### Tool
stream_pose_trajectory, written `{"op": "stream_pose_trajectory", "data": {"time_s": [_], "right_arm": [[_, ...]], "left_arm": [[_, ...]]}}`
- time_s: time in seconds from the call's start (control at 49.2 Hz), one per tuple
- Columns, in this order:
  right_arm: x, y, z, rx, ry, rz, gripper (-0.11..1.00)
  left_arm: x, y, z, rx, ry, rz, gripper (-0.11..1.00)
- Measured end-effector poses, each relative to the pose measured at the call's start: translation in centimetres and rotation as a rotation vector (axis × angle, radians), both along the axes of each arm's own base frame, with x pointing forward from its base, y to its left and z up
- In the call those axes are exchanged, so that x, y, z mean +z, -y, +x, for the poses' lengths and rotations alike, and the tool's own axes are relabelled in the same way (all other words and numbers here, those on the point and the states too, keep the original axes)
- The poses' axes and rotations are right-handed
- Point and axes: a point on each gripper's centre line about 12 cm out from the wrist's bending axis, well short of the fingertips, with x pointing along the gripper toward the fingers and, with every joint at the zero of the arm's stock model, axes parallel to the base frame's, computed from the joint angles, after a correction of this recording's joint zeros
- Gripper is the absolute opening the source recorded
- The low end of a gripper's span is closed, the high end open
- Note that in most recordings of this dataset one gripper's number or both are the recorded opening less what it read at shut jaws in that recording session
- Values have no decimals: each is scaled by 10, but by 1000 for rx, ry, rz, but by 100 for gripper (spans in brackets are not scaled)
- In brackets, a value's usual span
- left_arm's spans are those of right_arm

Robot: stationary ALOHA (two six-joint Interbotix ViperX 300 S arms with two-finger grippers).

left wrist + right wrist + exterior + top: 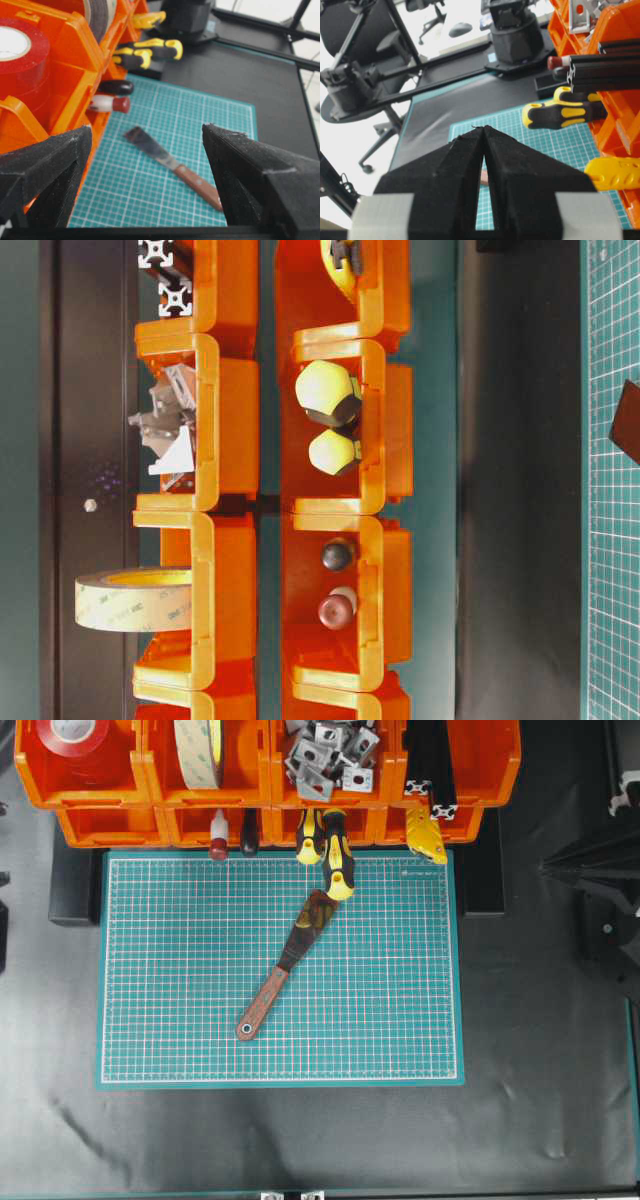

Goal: Pick scraper from container rack with left arm.

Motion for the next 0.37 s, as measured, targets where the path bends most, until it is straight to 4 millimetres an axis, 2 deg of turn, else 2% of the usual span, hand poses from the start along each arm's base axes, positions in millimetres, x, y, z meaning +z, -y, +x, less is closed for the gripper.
{"op": "stream_pose_trajectory", "data": {"time_s": [0.122,0.366], "right_arm": [[-7,0,0,0,-17,-1,1],[-34,-1,-10,4,-157,50,1]], "left_arm": [[-2,0,0,-1,-4,-1,86],[-11,1,1,-7,-23,7,86]]}}
